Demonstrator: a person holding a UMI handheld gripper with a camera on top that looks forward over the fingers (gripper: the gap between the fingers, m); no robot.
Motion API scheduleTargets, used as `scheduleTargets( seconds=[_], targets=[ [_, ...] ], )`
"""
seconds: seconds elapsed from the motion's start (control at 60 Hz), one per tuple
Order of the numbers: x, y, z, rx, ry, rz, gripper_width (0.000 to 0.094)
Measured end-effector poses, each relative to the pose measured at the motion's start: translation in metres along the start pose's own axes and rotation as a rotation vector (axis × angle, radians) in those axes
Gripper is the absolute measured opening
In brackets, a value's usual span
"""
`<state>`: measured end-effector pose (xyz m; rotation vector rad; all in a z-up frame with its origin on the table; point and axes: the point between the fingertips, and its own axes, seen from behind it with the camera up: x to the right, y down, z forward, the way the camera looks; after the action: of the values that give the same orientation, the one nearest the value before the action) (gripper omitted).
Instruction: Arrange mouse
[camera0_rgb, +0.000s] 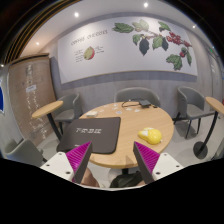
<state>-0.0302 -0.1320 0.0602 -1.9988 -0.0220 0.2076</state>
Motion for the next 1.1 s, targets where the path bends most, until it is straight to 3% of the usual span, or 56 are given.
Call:
scheduleTargets(
  seconds=[0.233,0.4,0.5,0.567,0.617,0.65,0.8,0.9,1.033,1.1],
  targets=[
    [0.136,0.002,0.032,-0.037,0.224,-0.07,0.0847],
    [0.18,0.013,0.084,-0.102,0.237,-0.112,0.0854],
    [0.192,0.003,0.11,-0.091,0.194,-0.06,0.083],
    [0.21,-0.007,0.131,-0.067,0.212,-0.055,0.0776],
    [0.221,-0.016,0.143,-0.037,0.235,-0.047,0.0611],
    [0.229,-0.022,0.149,-0.01,0.251,-0.029,0.0581],
    [0.228,-0.024,0.158,0.04,0.233,0.023,0.0374],
    [0.221,-0.034,0.144,0.011,0.238,0.057,0.0362],
    [0.126,-0.114,0.11,0.161,0.182,0.075,0.0362],
    [0.049,-0.136,0.111,0.204,0.097,0.047,0.0378]
  ],
)
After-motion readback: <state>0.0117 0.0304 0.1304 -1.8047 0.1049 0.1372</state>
